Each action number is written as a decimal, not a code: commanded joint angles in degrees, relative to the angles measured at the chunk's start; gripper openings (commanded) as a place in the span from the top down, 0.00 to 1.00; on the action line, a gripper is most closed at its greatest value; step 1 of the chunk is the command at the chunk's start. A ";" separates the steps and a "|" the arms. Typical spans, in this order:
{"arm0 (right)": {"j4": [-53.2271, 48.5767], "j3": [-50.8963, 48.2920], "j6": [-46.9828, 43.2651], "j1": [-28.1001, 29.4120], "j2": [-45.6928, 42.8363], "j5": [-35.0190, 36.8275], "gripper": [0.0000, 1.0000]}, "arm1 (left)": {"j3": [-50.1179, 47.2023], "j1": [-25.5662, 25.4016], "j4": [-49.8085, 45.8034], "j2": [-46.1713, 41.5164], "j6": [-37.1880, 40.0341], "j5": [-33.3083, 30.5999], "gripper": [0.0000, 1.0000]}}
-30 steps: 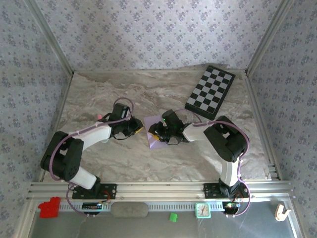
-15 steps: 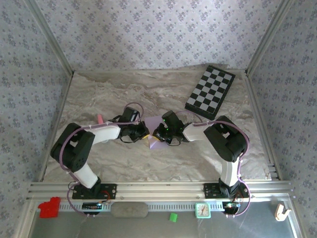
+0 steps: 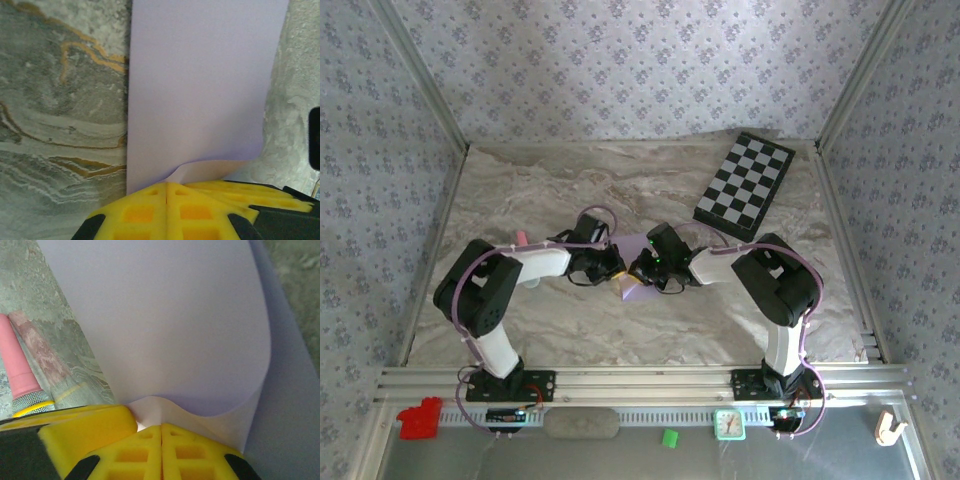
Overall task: Fold a paper plane with a square sheet of paper (pick it up from the middle)
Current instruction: Fold the triangle a second time at the center of the table.
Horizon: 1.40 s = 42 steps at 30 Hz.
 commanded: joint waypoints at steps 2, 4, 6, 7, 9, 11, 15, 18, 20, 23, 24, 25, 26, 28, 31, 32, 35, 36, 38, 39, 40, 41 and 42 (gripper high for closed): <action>-4.73 0.11 -0.42 -0.18 1.13 0.67 0.93 | 1.38 -0.40 -2.90 1.19 2.12 -1.76 0.97; -3.76 0.02 -0.61 -0.16 0.40 -0.08 0.93 | 1.38 -0.40 -3.76 1.61 2.74 -2.65 0.98; -2.92 -0.07 -1.26 -0.34 -0.73 -0.81 0.93 | 1.49 -0.37 -4.39 1.91 3.32 -3.27 0.99; -2.65 0.06 -1.91 -0.53 -1.56 -1.25 0.93 | 1.59 -0.38 -4.66 2.02 3.46 -3.48 1.00; -1.98 0.02 -3.65 -0.92 -3.34 -1.96 0.92 | 1.85 -0.40 -5.34 2.26 4.01 -3.84 1.00; -1.91 -0.03 -6.16 -1.39 -5.03 -2.29 0.92 | 2.23 -0.40 -6.00 2.61 4.55 -3.94 1.00; -4.32 -0.07 -11.20 -2.01 -6.44 -1.69 0.92 | 3.00 -0.40 -6.90 3.17 5.31 -3.73 1.00; -6.37 0.48 -13.98 -2.56 -6.12 -1.36 0.93 | 3.32 -0.33 -7.30 3.28 5.75 -3.59 1.00; -7.29 1.28 -15.24 -2.81 -5.37 -1.47 0.93 | 3.68 -0.41 -7.66 3.32 5.96 -3.59 1.00; -8.61 2.81 -16.74 -3.02 -3.95 -1.63 0.93 | 3.98 -0.41 -7.92 3.33 6.13 -3.42 1.00; -8.95 3.30 -17.09 -3.14 -3.46 -1.63 0.93 | 4.07 -0.36 -8.04 3.32 6.24 -3.41 1.00; -9.19 3.68 -17.40 -3.16 -2.93 -1.63 0.93 | 4.15 -0.39 -8.21 3.31 6.34 -3.41 1.00; -9.40 4.09 -17.73 -3.28 -2.39 -1.72 0.93 | 4.24 -0.40 -8.24 3.24 6.36 -3.41 1.00; -9.78 4.73 -18.30 -3.47 -1.46 -1.95 0.93 | 4.35 -0.40 -8.30 3.24 6.47 -3.26 1.00; -9.96 5.27 -18.68 -3.60 -0.41 -2.16 0.93 | 4.74 -0.40 -8.46 3.35 6.87 -2.98 1.00; -10.01 5.29 -18.66 -3.61 -0.10 -2.16 0.93 | 4.87 -0.39 -8.49 3.41 6.90 -2.86 1.00; -10.92 4.97 -18.54 -3.66 0.48 -1.21 0.93 | 5.39 -0.40 -8.73 3.50 7.13 -2.71 1.00; -11.32 4.79 -18.34 -3.60 0.57 -0.71 0.93 | 5.65 -0.41 -8.77 3.50 7.16 -2.63 1.00; -12.52 4.29 -17.81 -3.59 1.00 0.46 0.93 | 6.04 -0.38 -8.86 3.33 7.18 -2.53 1.00; -12.83 3.94 -17.43 -3.62 1.18 0.98 0.93 | 6.26 -0.38 -8.91 3.17 7.23 -2.45 1.00; -13.17 3.49 -16.95 -3.66 1.36 1.67 0.92 | 6.50 -0.40 -9.01 3.00 7.29 -2.45 1.00; -13.52 3.24 -16.51 -3.61 1.58 2.25 0.92 | 6.79 -0.41 -9.01 2.81 7.25 -2.36 1.00; -14.06 3.08 -16.14 -3.67 1.81 2.83 0.92 | 6.98 -0.36 -8.99 2.51 7.17 -2.28 1.00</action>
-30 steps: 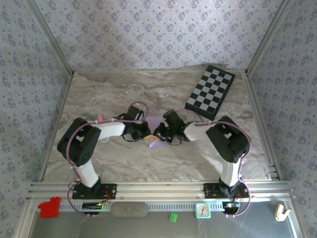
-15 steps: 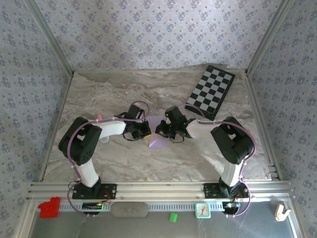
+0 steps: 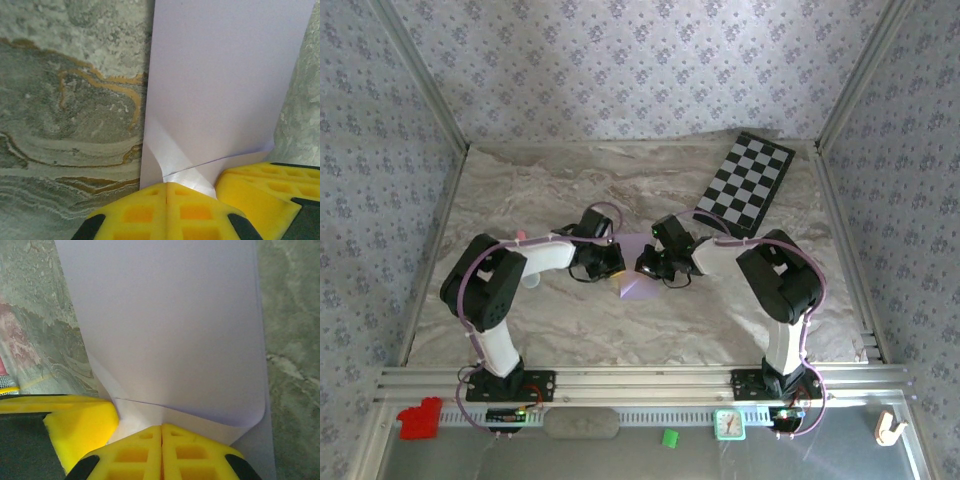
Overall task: Fold a paper plane with a square sheet of paper (pick it up from the middle)
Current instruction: Fold the triangle a second time at the center of the table.
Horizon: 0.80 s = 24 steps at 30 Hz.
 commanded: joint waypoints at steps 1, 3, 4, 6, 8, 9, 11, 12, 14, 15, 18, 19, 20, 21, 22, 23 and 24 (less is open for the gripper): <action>-5.60 -0.97 1.18 -0.26 1.85 4.15 0.92 | 1.87 -0.30 -1.75 -0.58 0.94 -0.15 1.00; -6.47 -1.14 1.85 -0.26 2.20 5.18 0.92 | 1.87 -0.42 -1.19 -2.17 0.27 0.24 0.98; -6.82 -1.12 2.12 -0.19 2.36 5.67 0.92 | 1.64 -0.50 -1.02 -3.29 -0.21 0.31 0.95; -8.02 -1.06 2.49 -0.15 2.47 6.64 0.92 | 0.68 -0.92 -0.67 -5.58 -1.24 0.14 0.91; -8.97 -1.06 2.85 -0.13 2.55 7.56 0.92 | -1.03 -1.66 -0.10 -7.78 -2.70 0.14 0.86; -9.57 -0.89 2.88 -0.10 2.63 7.87 0.92 | -1.81 -1.91 0.11 -8.60 -3.38 0.20 0.85; -10.61 -0.71 3.20 -0.11 2.81 8.59 0.93 | -3.82 -2.97 0.52 -10.29 -5.24 0.43 0.84; -11.14 -0.69 3.36 -0.15 2.90 8.79 0.93 | -4.77 -3.36 0.90 -10.94 -6.09 0.65 0.84; -11.67 -0.62 3.77 -0.21 3.14 8.89 0.93 | -6.59 -4.46 2.20 -12.05 -8.00 1.26 0.84; -11.90 -0.58 3.96 -0.19 3.25 8.89 0.93 | -7.10 -4.86 2.58 -12.25 -8.59 1.65 0.83; -12.11 -0.39 4.53 -0.34 3.87 8.65 0.93 | -7.99 -6.41 3.18 -12.18 -9.63 1.58 0.83; -12.12 -0.31 4.74 -0.42 4.13 8.58 0.93 | -8.20 -6.75 3.28 -11.76 -9.83 1.46 0.83; -12.25 -0.27 4.85 -0.36 4.27 8.54 0.93 | -8.38 -6.95 3.77 -11.37 -10.00 1.46 0.84; -12.36 -0.11 4.87 -0.42 4.40 8.50 0.93 | -8.42 -7.01 4.18 -10.85 -10.10 1.54 0.84; -12.45 0.04 4.97 -0.38 4.56 8.49 0.93 | -8.43 -7.10 4.64 -10.36 -10.18 1.64 0.84; -12.52 0.06 4.98 -0.40 4.65 8.45 0.93 | -8.37 -7.24 5.10 -9.71 -10.19 1.72 0.84; -12.72 0.16 4.98 -0.40 4.73 8.50 0.93 | -8.30 -7.28 5.37 -9.27 -10.17 1.76 0.83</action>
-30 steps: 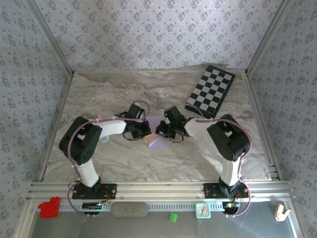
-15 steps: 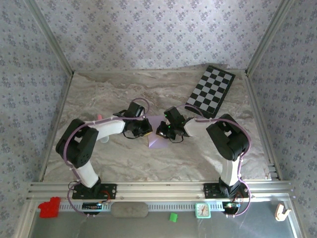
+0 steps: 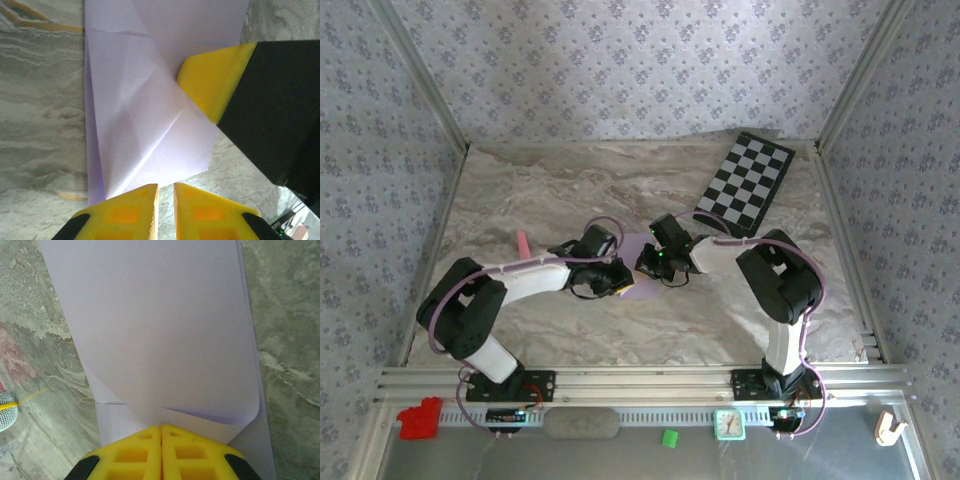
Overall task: Fold a paper plane with a square sheet of paper (pick it up from the middle)
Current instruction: Fold the triangle a second time at the center of the table.
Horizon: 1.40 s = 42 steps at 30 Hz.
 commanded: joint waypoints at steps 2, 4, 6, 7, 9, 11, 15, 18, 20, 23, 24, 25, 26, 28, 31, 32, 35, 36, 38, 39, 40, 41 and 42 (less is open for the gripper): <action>-9.38 -1.45 0.84 -0.72 4.29 6.09 0.93 | 0.33 -0.25 3.18 2.13 -0.88 1.13 0.84; -9.65 -1.29 0.78 -0.73 4.31 6.14 0.93 | 0.63 -0.26 3.35 2.69 -0.55 1.13 0.83; -9.99 -1.18 0.76 -0.72 4.25 6.18 0.93 | 0.80 -0.24 3.39 3.21 -0.17 1.04 0.83; -10.03 -1.18 0.70 -0.75 4.32 6.26 0.93 | 0.80 -0.26 3.53 3.48 -0.13 1.02 0.83; -10.30 -0.95 0.76 -0.75 4.41 6.26 0.93 | 0.56 -0.35 3.67 3.95 0.05 0.89 0.83; -10.26 -1.01 0.76 -0.67 4.47 6.25 0.93 | 0.55 -0.34 3.67 4.11 0.33 0.87 0.82; -10.39 -0.92 0.76 -0.70 4.96 6.28 0.93 | 1.23 -0.70 1.42 4.04 1.70 -0.89 0.82; -10.35 -0.78 0.82 -0.73 5.26 6.26 0.93 | 1.05 -0.71 0.69 4.18 2.24 -1.84 0.82; -10.39 -0.83 0.76 -0.72 5.46 6.17 0.93 | 1.12 -0.68 0.26 4.37 2.55 -2.28 0.82; -10.48 -0.74 0.76 -0.69 5.44 6.13 0.93 | 1.47 -0.66 -0.07 4.71 2.82 -2.73 0.83; -10.45 -0.74 0.74 -0.72 5.44 6.07 0.93 | 1.60 -0.70 -0.19 4.79 2.90 -2.97 0.83; -10.52 -0.67 0.66 -0.72 5.44 6.02 0.93 | 1.75 -0.70 -0.31 4.86 2.99 -3.20 0.83; -10.62 -0.61 0.56 -0.73 5.44 6.04 0.93 | 1.85 -0.70 -0.47 4.91 3.08 -3.41 0.83; -10.69 -0.63 0.57 -0.74 5.44 6.13 0.93 | 2.11 -0.64 -0.79 4.98 3.33 -3.89 0.83; -10.68 -0.59 0.49 -0.70 5.45 6.02 0.92 | 2.71 -0.66 -1.75 5.27 3.81 -4.59 0.83; -10.74 -0.65 0.47 -0.74 5.52 6.01 0.92 | 2.78 -0.64 -1.93 5.34 3.91 -4.83 0.84; -10.71 -0.66 0.49 -0.73 5.53 6.02 0.92 | 3.07 -0.68 -2.31 5.44 4.22 -5.25 0.84; -10.74 -0.66 0.49 -0.69 5.44 5.96 0.92 | 3.21 -0.69 -2.56 5.52 4.31 -5.28 0.84; -10.69 -0.74 0.49 -0.75 5.44 6.15 0.92 | 3.33 -0.71 -2.80 5.74 4.46 -5.42 0.84; -10.73 -0.74 0.47 -0.75 5.44 6.12 0.93 | 3.28 -0.70 -2.82 5.92 4.47 -5.47 0.84; -10.70 -0.74 0.45 -0.69 5.45 6.15 0.93 | 3.26 -0.64 -2.99 6.04 4.40 -5.55 0.84; -10.69 -0.81 0.49 -0.79 5.44 6.15 0.92 | 3.27 -0.71 -3.12 6.20 4.48 -5.56 0.85; -10.60 -0.83 0.37 -0.79 5.36 6.04 0.92 | 3.30 -0.71 -3.35 6.31 4.48 -5.68 0.85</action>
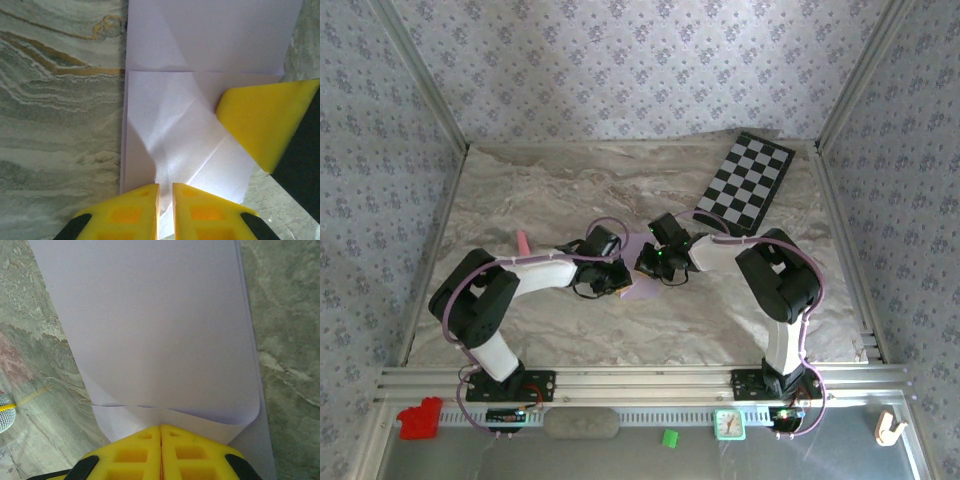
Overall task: Fold a paper plane with a square sheet of paper (pick it up from the middle)
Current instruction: Fold the triangle a second time at the center of the table.
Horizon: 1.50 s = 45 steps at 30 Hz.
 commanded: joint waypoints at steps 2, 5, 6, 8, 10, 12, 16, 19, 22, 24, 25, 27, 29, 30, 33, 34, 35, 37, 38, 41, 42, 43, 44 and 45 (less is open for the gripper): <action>-8.47 -2.18 0.20 -0.78 4.57 6.04 0.92 | 1.51 -0.55 -2.66 1.69 0.96 -1.36 0.86; -8.01 -2.01 -0.47 -0.92 3.56 5.76 0.92 | 1.73 -0.50 -3.96 2.03 0.99 -1.93 0.88; -7.48 -2.01 -1.07 -1.04 2.94 5.27 0.92 | 1.66 -0.55 -4.33 2.19 0.90 -2.08 0.89; -5.52 -1.93 -2.44 -1.45 1.13 3.90 0.92 | 1.82 -0.49 -5.02 2.47 0.81 -2.19 0.90; -4.17 -1.36 -4.57 -1.54 -1.11 2.22 0.92 | 1.83 -0.49 -5.36 2.65 0.73 -2.15 0.92; -3.37 -0.70 -6.61 -1.39 -3.50 0.96 0.92 | 1.91 -0.51 -5.54 2.85 0.73 -2.08 0.93; -2.80 -0.51 -7.74 -0.04 -5.56 0.31 0.92 | 2.17 -0.55 -5.64 2.96 0.82 -1.84 0.95; -2.39 -1.03 -7.29 1.25 -5.25 0.33 0.92 | 2.23 -0.55 -5.45 3.00 0.73 -1.72 0.96; -1.90 -1.22 -6.57 2.17 -4.07 -0.09 0.93 | 2.33 -0.53 -5.45 3.04 0.73 -1.58 0.96; -0.81 -1.40 -5.87 2.51 -3.20 -0.58 0.93 | 2.47 -0.55 -5.43 2.97 0.81 -1.49 0.97; -0.73 -1.40 -5.66 2.68 -2.75 -0.68 0.93 | 2.42 -0.49 -5.48 2.90 0.81 -1.43 0.97; -0.76 -1.31 -5.37 2.73 -1.70 -0.68 0.94 | 2.41 -0.47 -5.45 2.74 0.81 -1.40 0.97; -1.05 -1.40 -5.11 2.68 -0.86 -0.39 0.94 | 2.52 -0.48 -5.45 2.41 0.81 -1.40 0.97; -1.68 -1.40 -5.11 2.66 -0.53 0.00 0.94 | 2.57 -0.55 -5.41 2.18 0.90 -1.40 0.97; -3.48 -1.83 -4.85 2.31 0.61 1.59 0.94 | 3.62 -0.55 -6.51 1.47 1.54 -1.66 0.97; -4.25 -1.89 -4.71 2.28 0.90 1.94 0.94 | 4.09 -0.50 -6.94 1.26 1.82 -1.79 0.97; -4.79 -2.00 -4.61 2.05 1.15 2.34 0.95 | 4.47 -0.46 -7.13 0.89 2.04 -1.79 0.96; -5.80 -2.18 -4.25 2.02 1.44 3.15 0.95 | 4.55 -0.55 -6.08 0.00 2.00 -1.36 0.96; -6.57 -2.19 -4.06 2.01 1.53 3.84 0.95 | 4.21 -0.54 -5.14 -0.60 1.84 -0.81 0.95; -8.00 -2.35 -3.03 1.93 1.61 4.92 0.95 | 2.21 -0.78 -1.38 -2.25 0.39 0.87 0.92; -8.25 -2.54 -2.50 1.93 1.61 5.19 0.95 | 1.45 -0.77 -0.02 -2.81 -0.53 1.43 0.91; -8.29 -2.58 -2.16 1.93 1.68 5.29 0.95 | 0.56 -0.90 1.04 -3.18 -1.24 1.94 0.90; -8.49 -2.61 -1.83 1.83 1.85 5.30 0.95 | -0.35 -0.87 2.33 -3.42 -2.00 2.55 0.90; -8.63 -2.58 -1.66 1.83 2.03 5.35 0.95 | -1.17 -0.83 3.25 -3.49 -2.63 2.99 0.90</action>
